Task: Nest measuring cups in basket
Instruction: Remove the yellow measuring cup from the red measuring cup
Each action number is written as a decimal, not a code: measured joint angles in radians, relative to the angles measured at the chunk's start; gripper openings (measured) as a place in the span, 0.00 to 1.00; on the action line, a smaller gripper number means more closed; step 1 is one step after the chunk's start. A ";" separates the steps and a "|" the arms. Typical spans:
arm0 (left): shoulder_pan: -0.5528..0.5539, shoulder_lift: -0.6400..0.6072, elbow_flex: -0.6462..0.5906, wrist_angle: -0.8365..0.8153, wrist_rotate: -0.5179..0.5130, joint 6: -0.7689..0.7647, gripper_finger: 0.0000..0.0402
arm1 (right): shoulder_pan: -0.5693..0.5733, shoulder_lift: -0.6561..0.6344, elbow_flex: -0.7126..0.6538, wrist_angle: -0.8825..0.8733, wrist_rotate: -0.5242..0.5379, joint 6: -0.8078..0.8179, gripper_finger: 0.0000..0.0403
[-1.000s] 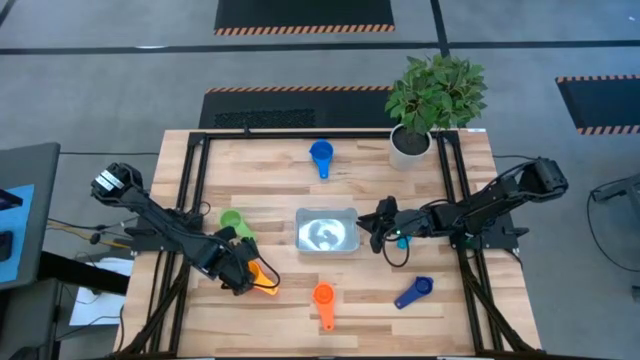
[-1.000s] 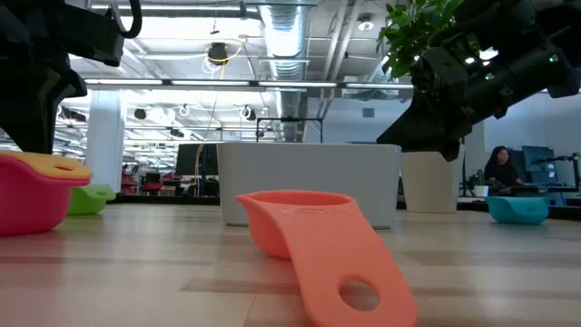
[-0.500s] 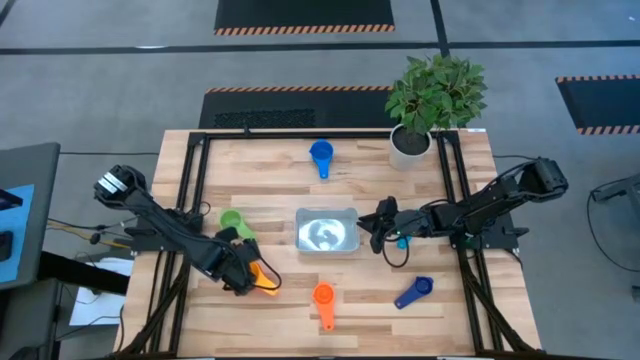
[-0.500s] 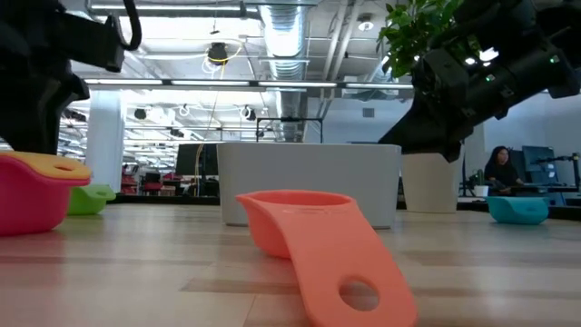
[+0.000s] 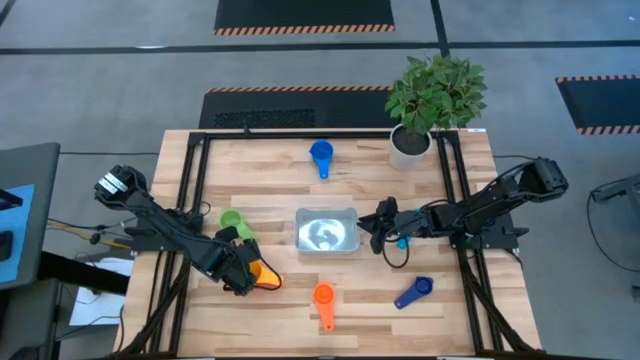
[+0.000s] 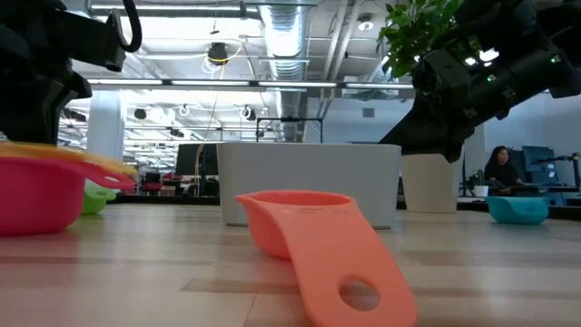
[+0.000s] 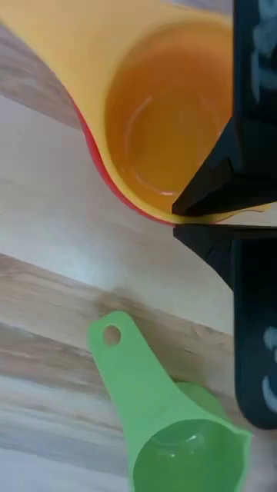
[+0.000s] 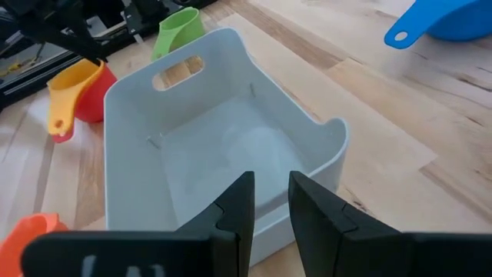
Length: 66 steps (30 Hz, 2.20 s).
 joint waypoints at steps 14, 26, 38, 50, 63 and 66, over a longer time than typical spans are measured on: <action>0.000 -0.001 0.134 -0.117 -0.041 0.092 0.01 | 0.000 0.000 0.000 0.000 0.000 0.000 0.27; 0.062 -0.001 0.019 0.030 0.147 0.210 0.00 | 0.009 0.000 0.000 -0.002 -0.027 -0.013 0.27; 0.064 -0.001 0.113 0.091 0.271 0.300 0.00 | 0.010 0.000 0.000 -0.001 -0.027 -0.017 0.27; 0.106 -0.004 0.131 0.135 0.288 0.373 0.00 | 0.013 0.000 0.000 0.025 -0.170 -0.017 0.27; 0.167 -0.004 0.131 0.201 0.197 0.386 0.00 | 0.063 0.051 0.169 0.139 -0.339 -0.023 0.27; 0.167 -0.004 0.131 0.201 0.181 0.388 0.00 | 0.079 0.127 0.268 0.115 -0.373 -0.043 0.29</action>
